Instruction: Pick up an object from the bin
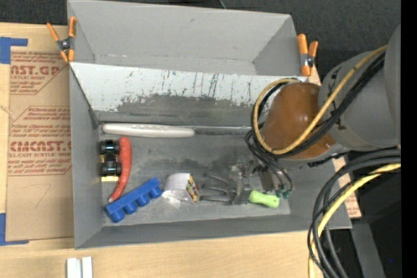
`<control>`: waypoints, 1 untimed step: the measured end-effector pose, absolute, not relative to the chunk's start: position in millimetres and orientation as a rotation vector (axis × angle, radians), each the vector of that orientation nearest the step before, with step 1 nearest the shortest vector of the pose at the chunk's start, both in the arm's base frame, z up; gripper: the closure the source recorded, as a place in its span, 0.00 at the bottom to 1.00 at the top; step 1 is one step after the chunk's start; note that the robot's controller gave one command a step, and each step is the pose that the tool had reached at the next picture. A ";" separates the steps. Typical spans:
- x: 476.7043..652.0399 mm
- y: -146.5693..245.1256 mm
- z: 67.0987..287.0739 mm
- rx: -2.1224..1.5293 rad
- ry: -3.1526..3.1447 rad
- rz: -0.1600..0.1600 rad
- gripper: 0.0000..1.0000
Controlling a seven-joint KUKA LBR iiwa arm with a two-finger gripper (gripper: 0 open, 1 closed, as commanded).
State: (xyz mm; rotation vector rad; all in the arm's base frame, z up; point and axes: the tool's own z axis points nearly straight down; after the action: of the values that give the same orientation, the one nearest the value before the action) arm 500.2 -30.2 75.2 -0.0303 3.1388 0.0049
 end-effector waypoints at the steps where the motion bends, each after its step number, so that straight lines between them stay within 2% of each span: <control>1: 500.1 -30.1 75.6 -0.030 3.139 0.005 1.00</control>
Offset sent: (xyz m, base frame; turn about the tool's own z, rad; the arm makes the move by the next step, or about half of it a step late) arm -0.0115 0.0034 0.1149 -0.0279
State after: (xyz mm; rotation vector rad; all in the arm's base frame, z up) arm 500.1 -30.1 75.6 -0.0305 3.1388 0.0051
